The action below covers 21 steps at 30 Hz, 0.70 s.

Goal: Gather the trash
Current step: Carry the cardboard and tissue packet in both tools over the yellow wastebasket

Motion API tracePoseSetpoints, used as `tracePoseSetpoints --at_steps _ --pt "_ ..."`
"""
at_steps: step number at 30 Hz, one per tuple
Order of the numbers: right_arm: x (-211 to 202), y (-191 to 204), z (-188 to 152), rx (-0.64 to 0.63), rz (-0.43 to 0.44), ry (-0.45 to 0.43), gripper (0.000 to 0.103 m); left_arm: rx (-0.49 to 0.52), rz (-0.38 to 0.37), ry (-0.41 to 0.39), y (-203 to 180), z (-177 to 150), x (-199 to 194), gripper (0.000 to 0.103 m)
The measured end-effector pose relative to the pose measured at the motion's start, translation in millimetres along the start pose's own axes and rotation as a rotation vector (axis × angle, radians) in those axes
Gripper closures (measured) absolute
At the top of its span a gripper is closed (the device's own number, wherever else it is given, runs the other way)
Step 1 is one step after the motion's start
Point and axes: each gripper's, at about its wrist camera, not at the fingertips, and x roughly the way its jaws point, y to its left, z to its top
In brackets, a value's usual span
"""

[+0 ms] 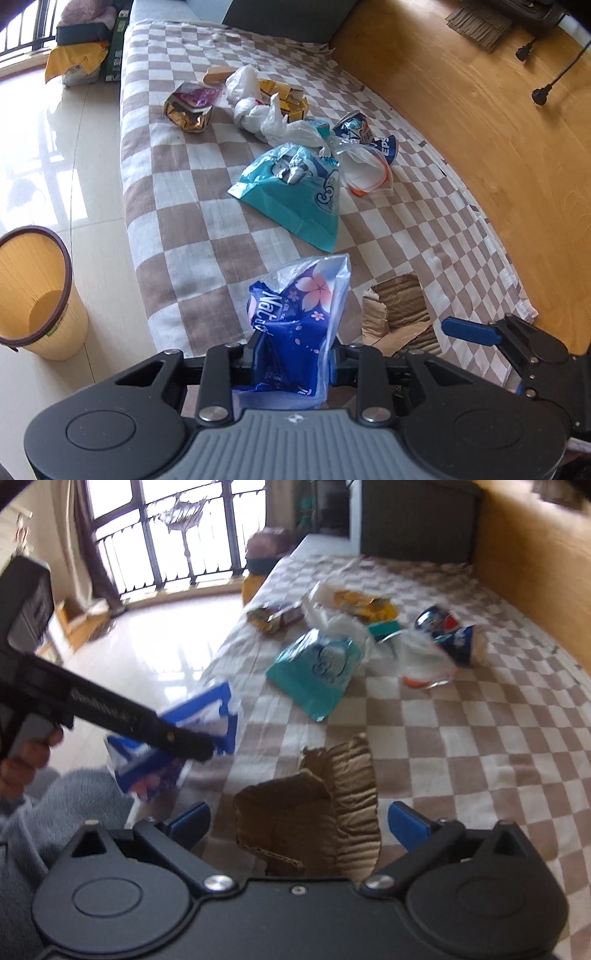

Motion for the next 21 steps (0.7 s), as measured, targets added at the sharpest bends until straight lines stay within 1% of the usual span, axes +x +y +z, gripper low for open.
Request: tracePoseSetpoints --at_steps 3,5,6,7,8,9,10,11,12,13,16,21 --pt "12 -3 3 -0.018 -0.036 0.043 0.0 0.004 -0.004 -0.02 2 1 -6 0.072" --pt "18 -8 4 0.012 -0.058 0.065 0.0 0.008 -0.004 -0.029 3 3 -9 0.072" --pt "20 -11 4 0.035 -0.068 0.077 0.002 0.009 -0.005 -0.032 4 3 -10 0.072" --pt "20 -13 4 0.059 -0.068 0.084 0.017 0.009 -0.004 -0.036 5 3 -11 0.072" --pt "21 -15 4 0.085 -0.055 0.085 0.028 0.008 -0.004 -0.039 5 4 -13 0.072" --pt "19 -17 4 0.107 -0.057 0.082 0.03 0.008 -0.002 -0.043 6 4 -14 0.072" --pt "16 -16 5 0.116 -0.06 0.073 0.038 0.009 0.0 -0.049 7 5 -15 0.072" --pt "12 -14 6 0.117 -0.064 0.063 0.047 0.012 0.002 -0.056 8 6 -17 0.072" --pt "7 -13 8 0.125 -0.066 0.052 0.051 0.015 0.006 -0.064 8 7 -19 0.072" --pt "3 -12 11 0.135 -0.07 0.043 0.052 0.018 0.01 -0.073 9 8 -21 0.072" --pt "-6 -5 19 0.137 -0.124 0.006 0.054 0.025 0.022 -0.098 13 12 -29 0.072" --pt "-19 10 41 0.16 -0.165 -0.08 0.055 0.008 0.046 -0.155 26 22 -52 0.072"
